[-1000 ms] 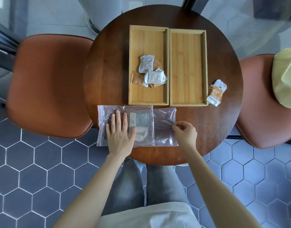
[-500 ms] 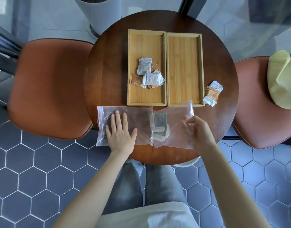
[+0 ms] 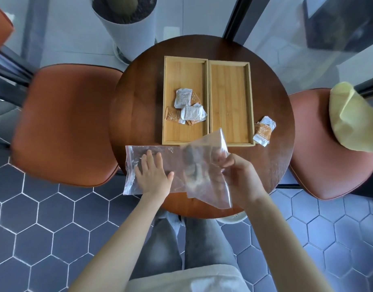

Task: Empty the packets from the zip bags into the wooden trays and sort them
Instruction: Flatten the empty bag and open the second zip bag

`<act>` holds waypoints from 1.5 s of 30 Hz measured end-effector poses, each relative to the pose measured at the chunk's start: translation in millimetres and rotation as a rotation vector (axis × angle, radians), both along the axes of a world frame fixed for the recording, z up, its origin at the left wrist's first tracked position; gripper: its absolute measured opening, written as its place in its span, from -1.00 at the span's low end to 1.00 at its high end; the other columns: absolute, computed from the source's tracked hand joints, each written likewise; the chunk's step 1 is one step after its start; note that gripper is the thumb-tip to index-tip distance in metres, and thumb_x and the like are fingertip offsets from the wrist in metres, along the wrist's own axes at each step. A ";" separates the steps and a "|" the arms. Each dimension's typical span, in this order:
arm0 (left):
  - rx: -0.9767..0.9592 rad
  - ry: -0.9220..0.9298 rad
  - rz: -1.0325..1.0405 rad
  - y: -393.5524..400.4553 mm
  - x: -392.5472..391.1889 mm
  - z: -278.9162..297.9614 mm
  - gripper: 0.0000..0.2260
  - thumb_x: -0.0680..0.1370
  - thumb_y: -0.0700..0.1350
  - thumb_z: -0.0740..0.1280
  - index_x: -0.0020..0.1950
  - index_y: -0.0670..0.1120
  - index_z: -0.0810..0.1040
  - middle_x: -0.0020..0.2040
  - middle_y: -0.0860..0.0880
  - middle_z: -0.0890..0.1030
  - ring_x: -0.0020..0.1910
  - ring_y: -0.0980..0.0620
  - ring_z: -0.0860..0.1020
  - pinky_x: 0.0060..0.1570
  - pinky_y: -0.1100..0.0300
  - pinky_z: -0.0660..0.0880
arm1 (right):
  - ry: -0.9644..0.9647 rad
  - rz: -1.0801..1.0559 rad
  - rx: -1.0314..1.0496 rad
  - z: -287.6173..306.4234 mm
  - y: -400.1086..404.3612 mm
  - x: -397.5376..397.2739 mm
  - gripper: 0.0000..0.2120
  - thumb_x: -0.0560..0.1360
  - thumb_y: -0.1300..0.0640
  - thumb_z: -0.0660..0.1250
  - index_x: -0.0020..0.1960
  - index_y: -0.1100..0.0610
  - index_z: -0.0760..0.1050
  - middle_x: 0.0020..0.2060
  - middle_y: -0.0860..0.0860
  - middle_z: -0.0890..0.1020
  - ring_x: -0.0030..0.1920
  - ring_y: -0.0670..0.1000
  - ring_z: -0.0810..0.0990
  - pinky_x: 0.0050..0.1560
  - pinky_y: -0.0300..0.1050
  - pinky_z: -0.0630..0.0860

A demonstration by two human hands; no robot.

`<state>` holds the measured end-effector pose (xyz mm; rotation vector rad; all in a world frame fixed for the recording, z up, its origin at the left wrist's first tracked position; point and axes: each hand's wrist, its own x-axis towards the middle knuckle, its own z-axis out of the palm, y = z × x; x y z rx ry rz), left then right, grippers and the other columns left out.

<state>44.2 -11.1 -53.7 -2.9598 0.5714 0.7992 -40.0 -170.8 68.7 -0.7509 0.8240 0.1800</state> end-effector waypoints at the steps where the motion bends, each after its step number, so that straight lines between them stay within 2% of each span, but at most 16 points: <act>1: -0.003 0.007 0.005 0.0 0.5 0.2 -0.35 0.51 0.15 0.21 0.47 -0.04 0.01 0.54 -0.14 0.01 0.50 -0.13 0.01 0.43 -0.11 0.08 | 0.007 -0.024 -0.004 -4.6 0.9 -0.7 -0.80 0.09 0.22 0.29 -0.28 0.17 0.42 -0.42 0.02 0.41 -0.38 -0.02 0.34 -0.29 -0.17 0.30; 3: 0.018 0.033 -0.002 0.4 1.3 1.4 -0.31 0.49 0.07 0.28 0.48 -0.04 -0.03 0.54 -0.13 -0.04 0.51 -0.12 -0.03 0.45 -0.10 0.06 | 0.074 -0.092 -0.068 -21.1 1.2 -4.7 -0.92 0.20 0.28 0.19 -0.37 0.12 0.40 -0.47 -0.02 0.38 -0.48 -0.08 0.32 -0.41 -0.26 0.30; 4: 0.025 0.039 -0.012 1.0 1.4 1.5 -0.29 0.48 0.06 0.29 0.49 -0.04 -0.05 0.54 -0.13 -0.05 0.51 -0.12 -0.04 0.44 -0.10 0.06 | 0.139 -0.121 -0.136 -30.9 0.6 -7.8 -0.86 0.27 0.30 0.18 -0.39 0.11 0.39 -0.48 -0.02 0.35 -0.50 -0.08 0.30 -0.46 -0.27 0.29; 8: -0.010 0.005 -0.018 3.6 1.8 -0.4 -0.35 0.51 0.18 0.19 0.48 -0.05 0.02 0.53 -0.13 0.02 0.49 -0.13 0.03 0.38 -0.13 0.15 | 0.441 -0.074 -0.549 -62.7 -6.7 -27.5 -0.87 0.41 0.24 0.32 -0.30 0.16 0.45 -0.44 0.04 0.42 -0.38 0.01 0.38 -0.34 -0.13 0.38; 11: -0.026 -0.005 -0.023 3.5 2.2 -2.5 -0.36 0.50 0.19 0.20 0.46 -0.06 0.06 0.52 -0.15 0.06 0.48 -0.15 0.06 0.35 -0.14 0.21 | 0.482 -0.111 -0.674 -64.7 -14.6 -35.6 -0.91 0.40 0.23 0.39 -0.24 0.19 0.49 -0.41 0.06 0.47 -0.37 -0.01 0.43 -0.34 -0.18 0.41; 17: 0.035 0.034 -0.072 -8.2 17.1 9.9 -0.38 0.49 0.15 0.26 0.40 -0.14 0.14 0.45 -0.22 0.17 0.40 -0.22 0.19 0.26 -0.08 0.37 | 0.418 -0.137 -0.664 -50.8 -18.0 -32.7 -0.79 0.46 0.26 0.24 -0.32 0.16 0.56 -0.42 0.05 0.49 -0.35 -0.02 0.41 -0.31 -0.18 0.38; 21: 0.186 0.053 -0.161 -24.1 29.4 34.6 -0.51 0.51 0.13 0.21 0.34 -0.12 0.31 0.38 -0.18 0.28 0.37 -0.17 0.21 0.31 -0.08 0.22 | 0.299 -0.133 -0.541 -34.8 -15.8 -28.5 -0.77 0.47 0.27 0.27 -0.33 0.15 0.60 -0.44 0.01 0.59 -0.40 -0.07 0.52 -0.37 -0.28 0.47; 23: 0.018 0.025 -0.163 -27.2 27.4 46.5 -0.66 0.52 0.05 0.22 0.21 -0.10 0.47 0.27 -0.15 0.45 0.28 -0.14 0.33 0.25 -0.06 0.30 | 0.235 -0.110 -0.456 -27.6 -12.9 -26.8 -0.81 0.48 0.27 0.30 -0.25 0.14 0.63 -0.45 -0.03 0.65 -0.42 -0.11 0.59 -0.41 -0.29 0.50; 24: -0.183 0.085 -0.090 -28.6 25.0 54.7 -0.75 0.52 -0.01 0.25 0.12 -0.10 0.54 0.18 -0.13 0.54 0.18 -0.11 0.43 0.16 0.01 0.40 | 0.207 -0.103 -0.421 -24.9 -11.2 -26.1 -0.83 0.48 0.27 0.31 -0.22 0.15 0.64 -0.45 -0.03 0.67 -0.42 -0.10 0.61 -0.42 -0.29 0.51; 26: -0.569 0.369 0.094 -33.2 17.0 76.3 -0.84 0.52 -0.10 0.29 0.00 -0.13 0.60 -0.01 -0.08 0.63 -0.04 0.01 0.55 -0.07 0.28 0.49 | 0.175 -0.079 -0.395 -20.5 -6.8 -24.5 -0.88 0.47 0.26 0.34 -0.21 0.17 0.64 -0.43 -0.01 0.68 -0.40 -0.08 0.64 -0.40 -0.27 0.55; 27: -0.685 0.503 0.127 -35.9 11.9 87.8 -0.86 0.50 -0.11 0.31 -0.03 -0.13 0.61 -0.07 -0.06 0.65 -0.10 0.06 0.56 -0.15 0.42 0.45 | 0.170 -0.068 -0.396 -18.8 -3.7 -23.0 -0.89 0.46 0.25 0.36 -0.21 0.17 0.64 -0.43 0.00 0.69 -0.39 -0.06 0.65 -0.39 -0.25 0.57; 29: -0.768 0.589 0.098 -39.9 -0.5 102.0 -0.86 0.46 -0.07 0.37 -0.07 -0.12 0.61 -0.14 -0.04 0.65 -0.16 0.10 0.57 -0.23 0.53 0.43 | 0.173 -0.053 -0.399 -17.3 2.1 -20.2 -0.91 0.43 0.24 0.39 -0.23 0.17 0.64 -0.43 0.01 0.69 -0.37 -0.04 0.66 -0.37 -0.23 0.59; 32: -0.783 0.509 0.092 -40.9 -13.2 107.3 -0.81 0.40 -0.02 0.44 -0.10 -0.11 0.59 -0.20 -0.03 0.64 -0.23 0.12 0.57 -0.27 0.49 0.46 | 0.177 -0.043 -0.409 -15.0 6.5 -17.1 -0.92 0.40 0.24 0.42 -0.27 0.18 0.63 -0.44 0.01 0.68 -0.37 -0.05 0.66 -0.36 -0.22 0.61; 37: -0.743 0.315 -0.037 -35.3 -17.1 108.1 -0.79 0.38 -0.02 0.46 -0.12 -0.14 0.59 -0.23 -0.07 0.68 -0.29 0.05 0.61 -0.26 0.22 0.58 | 0.163 0.001 -0.467 -14.9 12.3 -16.9 -0.95 0.38 0.26 0.45 -0.26 0.21 0.64 -0.45 -0.01 0.68 -0.40 -0.07 0.64 -0.33 -0.22 0.62; 39: -0.673 0.270 -0.080 -34.7 -17.2 108.5 -0.79 0.40 -0.01 0.44 -0.10 -0.14 0.60 -0.20 -0.08 0.69 -0.30 0.08 0.58 -0.29 0.26 0.54 | 0.181 0.067 -0.563 -17.4 15.9 -15.8 -0.96 0.35 0.22 0.48 -0.26 0.18 0.66 -0.42 0.00 0.68 -0.37 -0.07 0.63 -0.23 -0.12 0.61; 45: -0.634 0.480 -0.004 -33.1 -8.2 112.7 -0.84 0.43 -0.11 0.42 -0.04 -0.14 0.66 -0.18 -0.09 0.70 -0.34 0.12 0.59 -0.33 0.38 0.48 | 0.177 0.146 -0.691 -16.9 16.4 -18.4 -0.92 0.35 0.17 0.49 -0.24 0.19 0.66 -0.37 0.07 0.68 -0.38 -0.09 0.59 -0.25 -0.18 0.57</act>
